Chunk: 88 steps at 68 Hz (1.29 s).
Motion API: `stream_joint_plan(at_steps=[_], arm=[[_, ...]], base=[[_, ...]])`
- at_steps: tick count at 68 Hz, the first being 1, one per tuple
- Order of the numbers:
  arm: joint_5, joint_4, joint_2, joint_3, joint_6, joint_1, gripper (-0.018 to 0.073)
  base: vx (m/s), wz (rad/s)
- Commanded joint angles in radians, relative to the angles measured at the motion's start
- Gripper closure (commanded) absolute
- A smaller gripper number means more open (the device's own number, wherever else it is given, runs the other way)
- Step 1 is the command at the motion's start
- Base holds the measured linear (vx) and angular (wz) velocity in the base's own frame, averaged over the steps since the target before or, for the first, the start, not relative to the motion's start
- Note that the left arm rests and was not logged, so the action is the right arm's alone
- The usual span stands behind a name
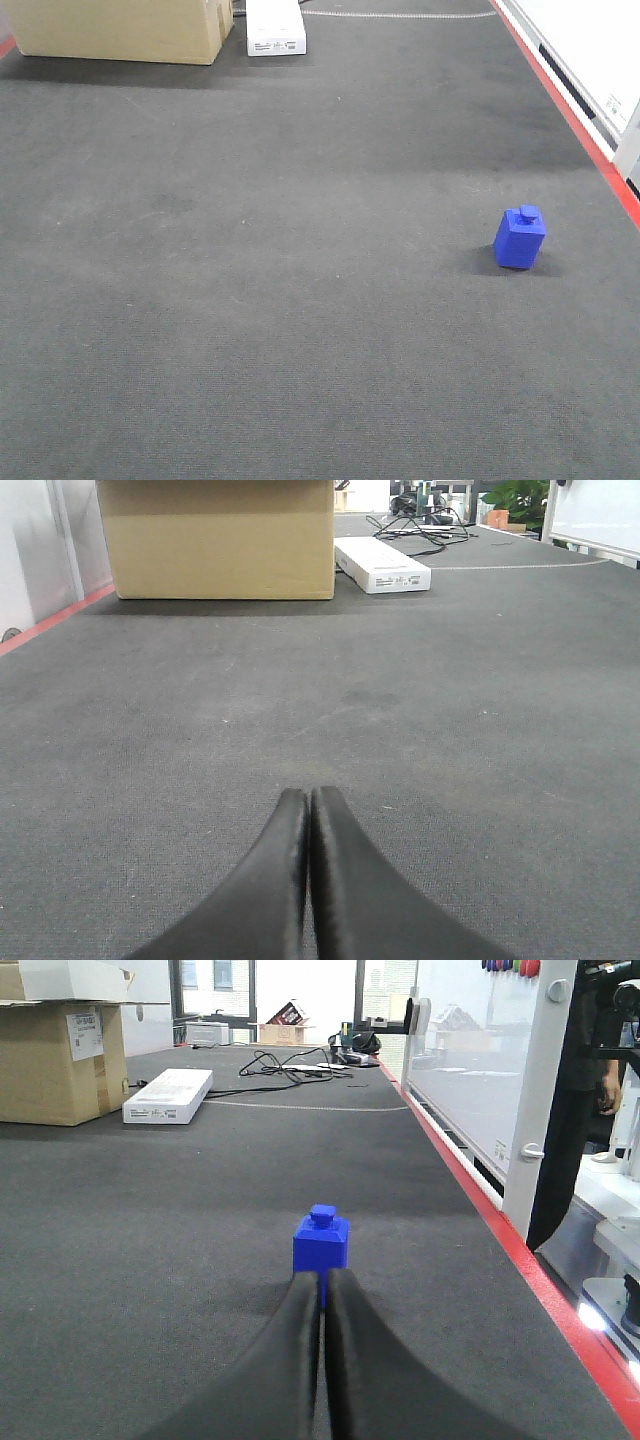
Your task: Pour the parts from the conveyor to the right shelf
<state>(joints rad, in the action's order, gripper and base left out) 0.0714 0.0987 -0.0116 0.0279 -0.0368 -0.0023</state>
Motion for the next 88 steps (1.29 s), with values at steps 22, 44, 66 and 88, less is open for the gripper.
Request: stream_joint_plan(at_steps=[22,44,66,88], arm=[[-0.35,-0.004,-0.017,-0.002,0.0,0.0,0.0568],[-0.407,-0.002,0.005,-0.262,0.037,0.0,0.0565],[0.053,-0.006,0.338,-0.66,0.074,0.0,0.0565],[0.231,-0.015,0.644,-0.768,0.075,0.001,0.0445]], base=[[0.0,0.0],[0.0,0.0],[0.0,0.0],[0.0,0.0]])
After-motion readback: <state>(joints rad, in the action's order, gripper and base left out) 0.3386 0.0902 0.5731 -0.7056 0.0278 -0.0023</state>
